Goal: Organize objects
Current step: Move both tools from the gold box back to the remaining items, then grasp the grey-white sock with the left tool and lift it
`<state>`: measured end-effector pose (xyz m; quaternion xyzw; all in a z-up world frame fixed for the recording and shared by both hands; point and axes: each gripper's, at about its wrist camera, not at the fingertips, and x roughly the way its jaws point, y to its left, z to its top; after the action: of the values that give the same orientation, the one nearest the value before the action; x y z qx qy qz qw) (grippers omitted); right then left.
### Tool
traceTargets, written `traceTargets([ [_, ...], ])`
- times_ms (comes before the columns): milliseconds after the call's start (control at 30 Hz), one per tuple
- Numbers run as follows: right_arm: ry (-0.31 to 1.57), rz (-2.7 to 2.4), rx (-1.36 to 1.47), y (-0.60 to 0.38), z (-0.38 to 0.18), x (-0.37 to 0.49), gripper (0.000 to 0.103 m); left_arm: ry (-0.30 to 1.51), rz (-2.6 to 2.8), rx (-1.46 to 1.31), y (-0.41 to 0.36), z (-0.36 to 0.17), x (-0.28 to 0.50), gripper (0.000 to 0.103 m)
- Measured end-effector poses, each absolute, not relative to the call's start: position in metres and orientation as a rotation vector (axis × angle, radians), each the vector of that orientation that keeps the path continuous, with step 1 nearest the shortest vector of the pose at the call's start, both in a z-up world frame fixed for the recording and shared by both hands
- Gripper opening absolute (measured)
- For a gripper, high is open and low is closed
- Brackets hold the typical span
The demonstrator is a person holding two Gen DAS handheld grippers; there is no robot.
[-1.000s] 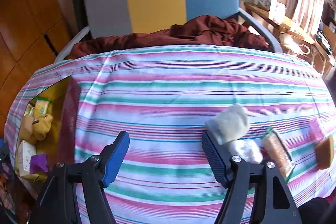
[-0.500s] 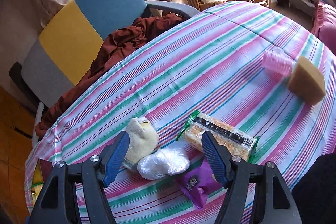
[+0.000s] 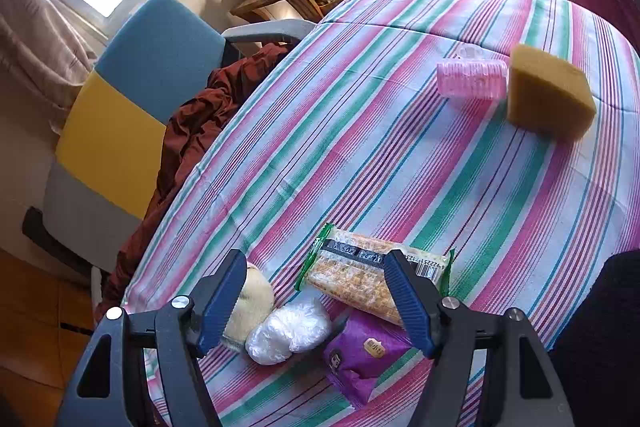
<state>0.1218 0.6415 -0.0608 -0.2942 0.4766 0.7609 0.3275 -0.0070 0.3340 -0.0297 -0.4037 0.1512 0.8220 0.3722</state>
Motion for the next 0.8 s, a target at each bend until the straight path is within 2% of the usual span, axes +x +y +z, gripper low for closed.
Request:
traceTargets([
  [133,1.314,1.99,-0.758,0.644,-0.065,0.124,0.072,0.408,2.048,-1.02,0.373,-0.034,-0.006,0.07],
  [400,1.401,1.988,-0.721,0.648,-0.068,0.129,0.072,0.412,1.93,-1.025,0.446,-0.045,-0.017,0.069],
  [567,1.458,1.954,-0.67,0.653,-0.072,0.138,0.072,0.456,1.871,-1.012,0.483,-0.053,-0.017,0.071],
  [667,1.471,1.95,-0.68,0.654,-0.074,0.136,0.072,0.48,1.836,-1.0,0.506,-0.057,-0.017,0.08],
  [800,1.472,1.951,-0.687,0.654,-0.075,0.135,0.073,0.495,1.817,-1.016,0.529,-0.069,-0.02,0.081],
])
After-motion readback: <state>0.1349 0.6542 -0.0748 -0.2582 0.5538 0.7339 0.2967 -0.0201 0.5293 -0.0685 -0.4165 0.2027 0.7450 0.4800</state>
